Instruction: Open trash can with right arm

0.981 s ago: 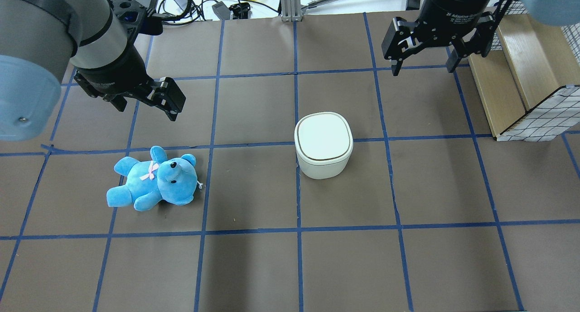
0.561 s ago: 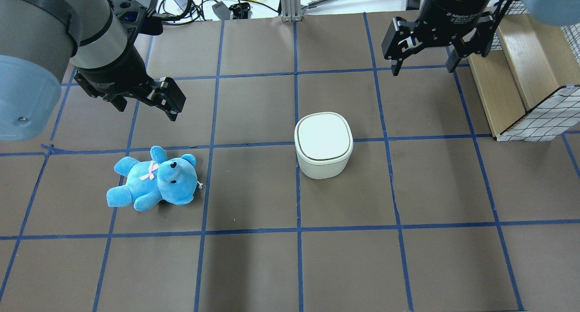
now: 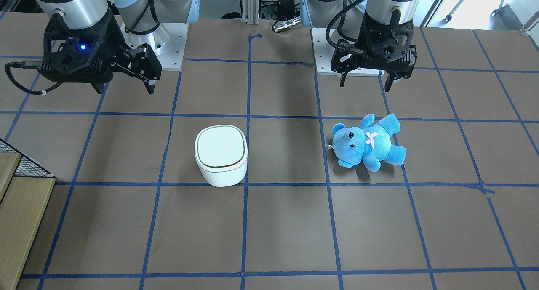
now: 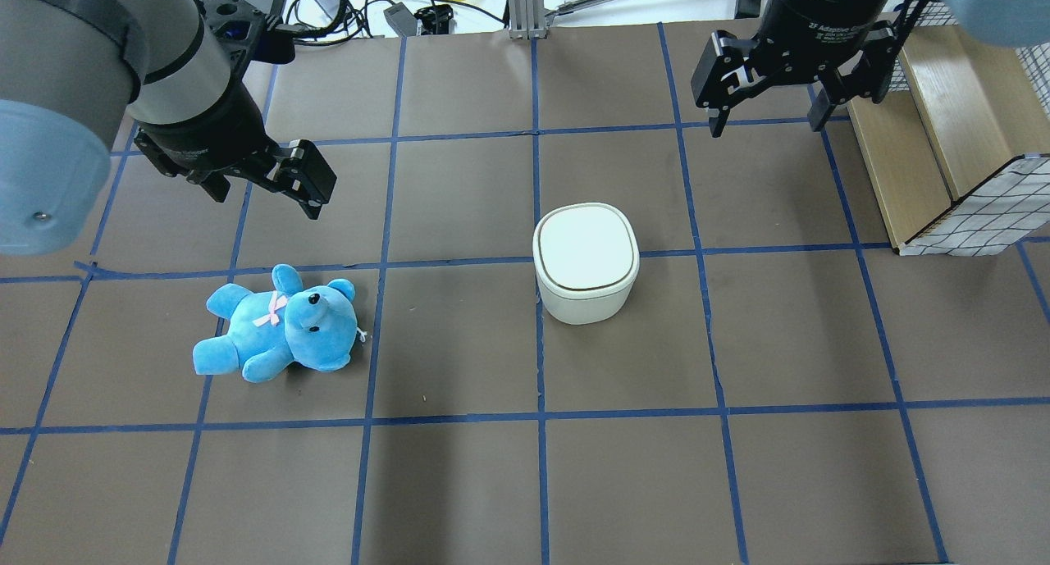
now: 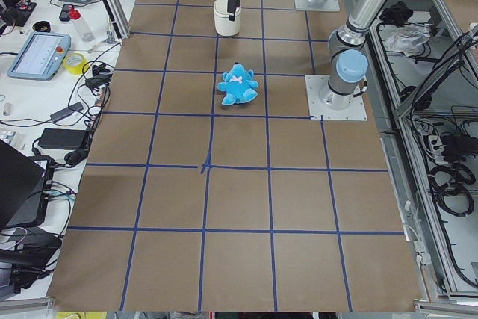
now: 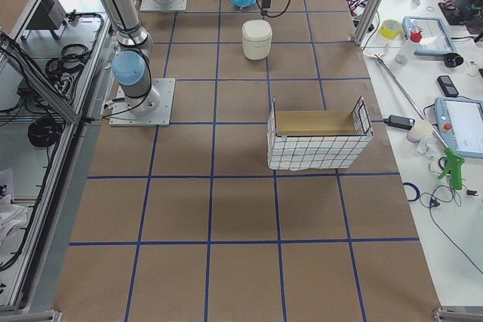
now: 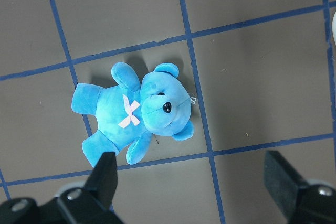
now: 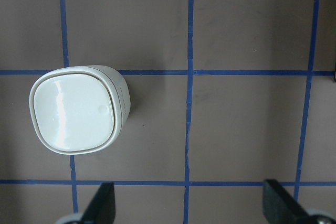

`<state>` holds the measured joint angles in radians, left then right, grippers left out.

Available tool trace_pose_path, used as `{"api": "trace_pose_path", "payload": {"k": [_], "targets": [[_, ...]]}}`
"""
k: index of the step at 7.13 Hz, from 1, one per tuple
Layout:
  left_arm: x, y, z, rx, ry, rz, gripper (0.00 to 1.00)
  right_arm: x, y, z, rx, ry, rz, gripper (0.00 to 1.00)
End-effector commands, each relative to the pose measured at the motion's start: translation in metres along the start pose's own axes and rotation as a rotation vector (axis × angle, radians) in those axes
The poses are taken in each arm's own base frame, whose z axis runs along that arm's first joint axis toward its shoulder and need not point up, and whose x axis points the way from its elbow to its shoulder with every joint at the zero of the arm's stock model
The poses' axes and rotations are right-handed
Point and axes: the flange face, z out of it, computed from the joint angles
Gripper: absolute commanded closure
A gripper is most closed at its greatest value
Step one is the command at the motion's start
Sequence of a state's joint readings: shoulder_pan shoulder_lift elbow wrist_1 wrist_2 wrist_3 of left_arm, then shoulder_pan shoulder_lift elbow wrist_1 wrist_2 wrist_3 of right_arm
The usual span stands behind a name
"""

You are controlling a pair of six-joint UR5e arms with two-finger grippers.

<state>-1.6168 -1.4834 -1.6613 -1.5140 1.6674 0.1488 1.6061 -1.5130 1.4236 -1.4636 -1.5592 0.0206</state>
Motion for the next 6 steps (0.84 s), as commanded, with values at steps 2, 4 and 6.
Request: {"api": "trace_pose_path", "payload": {"k": [2, 4, 6], "targets": [[0.000, 0.000, 0.000, 0.000, -0.002, 0.000, 0.00, -0.001, 0.002, -0.001, -0.002, -0.007, -0.001, 1.00], [0.000, 0.000, 0.000, 0.000, 0.000, 0.000, 0.00, -0.009, 0.004, -0.003, 0.001, -0.039, 0.001, 1.00], [0.000, 0.000, 0.000, 0.000, 0.000, 0.000, 0.00, -0.015, 0.002, 0.000, 0.002, -0.048, 0.068, 1.00]]}}
